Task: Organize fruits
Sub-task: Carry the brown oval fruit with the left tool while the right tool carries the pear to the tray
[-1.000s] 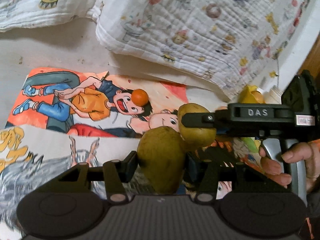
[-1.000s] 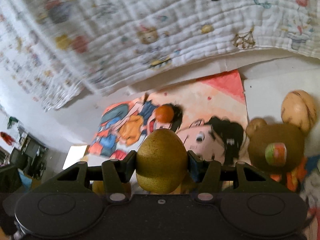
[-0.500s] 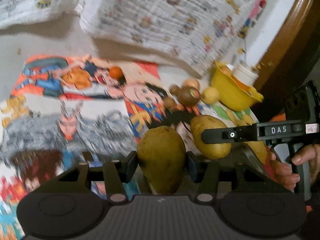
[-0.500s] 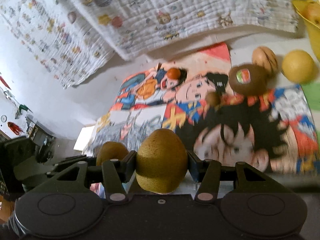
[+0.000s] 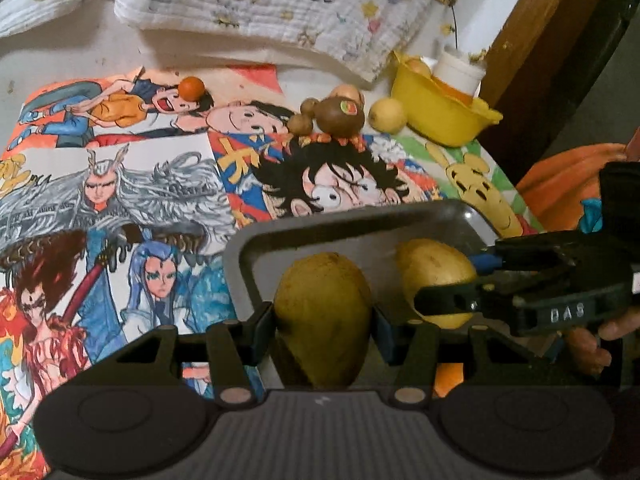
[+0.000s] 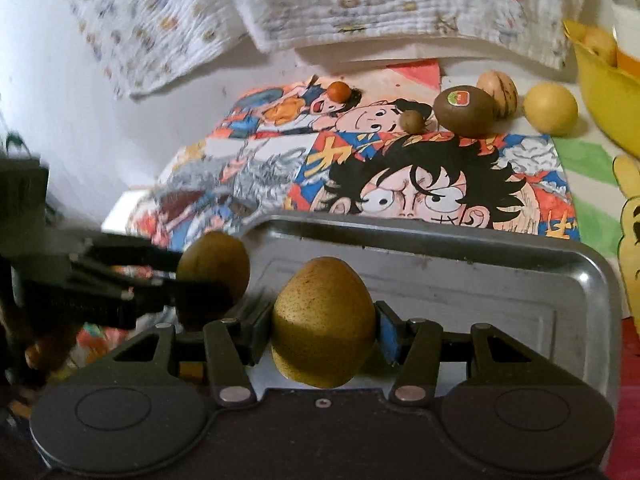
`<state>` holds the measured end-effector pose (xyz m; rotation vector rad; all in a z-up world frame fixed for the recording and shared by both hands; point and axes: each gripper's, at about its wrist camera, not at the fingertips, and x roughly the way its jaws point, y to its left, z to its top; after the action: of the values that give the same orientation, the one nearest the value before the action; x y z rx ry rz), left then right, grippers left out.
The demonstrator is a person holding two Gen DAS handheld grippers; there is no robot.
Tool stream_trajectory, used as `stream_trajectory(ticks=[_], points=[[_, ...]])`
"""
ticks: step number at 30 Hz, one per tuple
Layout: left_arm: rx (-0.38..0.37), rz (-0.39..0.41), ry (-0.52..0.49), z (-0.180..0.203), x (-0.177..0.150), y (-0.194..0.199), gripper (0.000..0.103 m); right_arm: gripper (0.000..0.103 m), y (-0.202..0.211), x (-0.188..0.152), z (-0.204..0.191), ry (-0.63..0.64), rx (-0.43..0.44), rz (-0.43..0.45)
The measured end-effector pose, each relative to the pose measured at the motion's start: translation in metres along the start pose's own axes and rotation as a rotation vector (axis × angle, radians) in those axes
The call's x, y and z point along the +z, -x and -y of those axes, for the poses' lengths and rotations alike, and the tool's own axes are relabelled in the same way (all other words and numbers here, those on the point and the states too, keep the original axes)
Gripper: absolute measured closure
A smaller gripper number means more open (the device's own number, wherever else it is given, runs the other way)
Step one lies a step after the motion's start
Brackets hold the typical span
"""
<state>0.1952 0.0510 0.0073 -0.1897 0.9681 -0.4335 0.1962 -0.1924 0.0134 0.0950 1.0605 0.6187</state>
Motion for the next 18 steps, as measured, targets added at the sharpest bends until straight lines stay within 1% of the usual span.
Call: stream_trajectory(ticks=[3, 6, 10, 18], points=[[-0.002, -0.016, -0.009, 0.004, -0.001, -0.001, 0.047, 0.048, 0.0, -0.008, -0.006, 0.036, -0.006, -0.009], [0.018, -0.027, -0.039, 0.01, 0.0, -0.002, 0.047, 0.047, -0.002, -0.013, -0.01, 0.058, -0.013, -0.024], [0.056, -0.051, -0.066, 0.014, 0.0, -0.005, 0.047, 0.047, -0.001, -0.015, -0.013, 0.074, -0.02, -0.015], [0.079, -0.067, -0.101, 0.019, -0.001, -0.008, 0.046, 0.047, 0.0, -0.018, -0.016, 0.09, -0.039, 0.003]])
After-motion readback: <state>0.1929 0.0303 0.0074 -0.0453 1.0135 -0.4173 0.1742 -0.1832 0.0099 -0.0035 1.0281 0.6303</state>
